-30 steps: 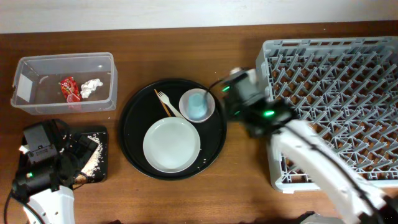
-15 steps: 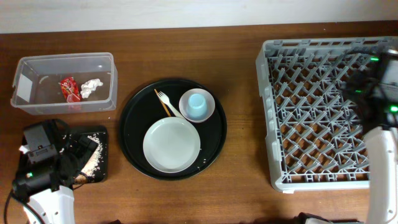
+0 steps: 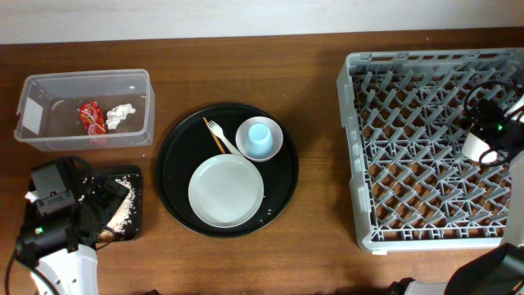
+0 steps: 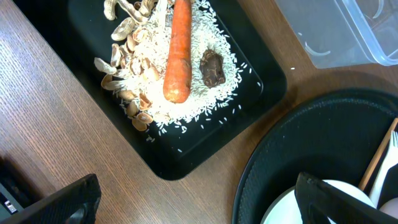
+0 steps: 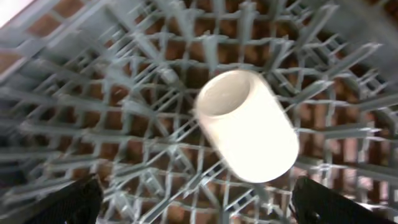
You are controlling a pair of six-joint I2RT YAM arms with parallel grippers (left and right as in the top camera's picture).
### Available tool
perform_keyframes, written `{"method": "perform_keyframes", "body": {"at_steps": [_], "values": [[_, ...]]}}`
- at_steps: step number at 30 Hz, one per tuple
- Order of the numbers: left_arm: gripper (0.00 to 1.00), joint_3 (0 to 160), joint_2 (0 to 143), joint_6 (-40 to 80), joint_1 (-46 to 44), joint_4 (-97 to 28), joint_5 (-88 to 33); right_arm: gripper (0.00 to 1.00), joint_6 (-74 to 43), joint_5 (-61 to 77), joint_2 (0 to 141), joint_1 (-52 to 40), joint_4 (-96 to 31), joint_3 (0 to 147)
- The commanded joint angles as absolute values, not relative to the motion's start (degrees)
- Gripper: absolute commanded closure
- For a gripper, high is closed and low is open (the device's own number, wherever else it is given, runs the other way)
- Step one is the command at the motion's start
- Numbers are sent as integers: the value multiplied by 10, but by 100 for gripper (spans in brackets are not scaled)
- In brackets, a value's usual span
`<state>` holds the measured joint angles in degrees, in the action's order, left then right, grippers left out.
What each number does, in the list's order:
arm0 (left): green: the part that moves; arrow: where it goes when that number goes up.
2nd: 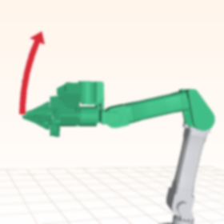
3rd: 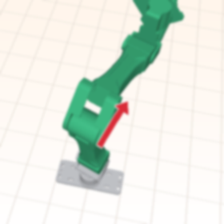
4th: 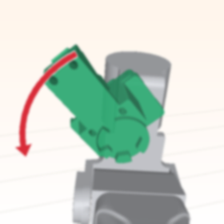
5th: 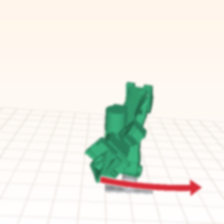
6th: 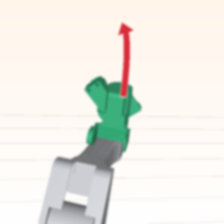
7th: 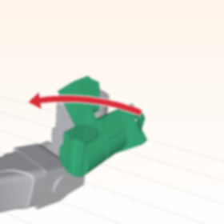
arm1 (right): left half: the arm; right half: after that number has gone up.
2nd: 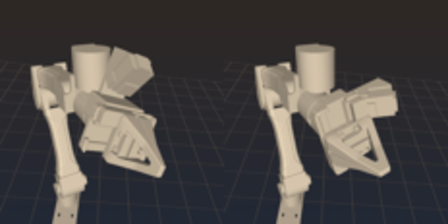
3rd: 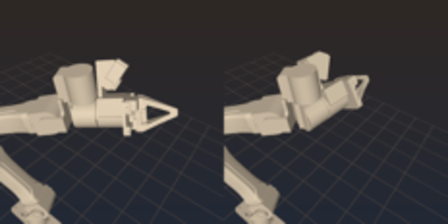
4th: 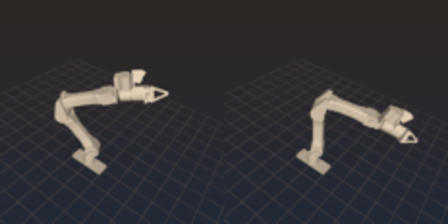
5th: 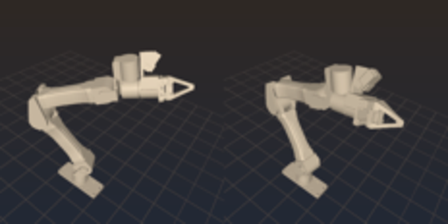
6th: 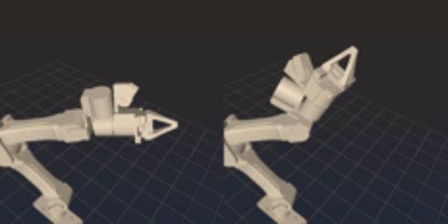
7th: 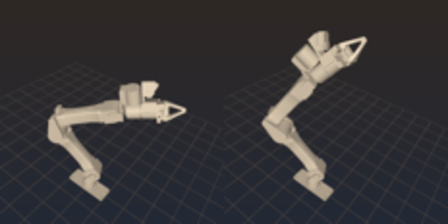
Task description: Sort waste into correct bins and load items into the dishwasher rack
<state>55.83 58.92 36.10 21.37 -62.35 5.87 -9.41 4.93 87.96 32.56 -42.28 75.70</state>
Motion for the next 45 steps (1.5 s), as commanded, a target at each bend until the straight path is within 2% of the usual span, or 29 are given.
{"method": "perform_keyframes", "body": {"at_steps": [1, 5, 9, 13, 22, 29, 33, 45], "values": [[1, 568, 585, 367, 216, -623, 63, 1, -90, 147, 830, 325, -436, 801], [1, 568, 585, 366, 216, -623, 63, 1, -93, 248, 778, 299, -445, 818], [1, 568, 585, 366, 216, -623, 63, 1, -112, 253, 738, 238, -462, 818], [1, 568, 585, 367, 216, -622, 63, 1, -111, 248, 732, 96, -477, 816], [1, 568, 585, 366, 216, -623, 63, 1, -108, 116, 887, -197, -433, 816], [1, 568, 585, 366, 216, -623, 63, 1, -145, -22, 1050, -329, -360, 817], [1, 568, 585, 366, 216, -623, 63, 1, -175, -81, 1081, -349, -338, 817], [1, 568, 585, 366, 216, -623, 63, 1, -177, -52, 1120, -364, -260, 816]]}}
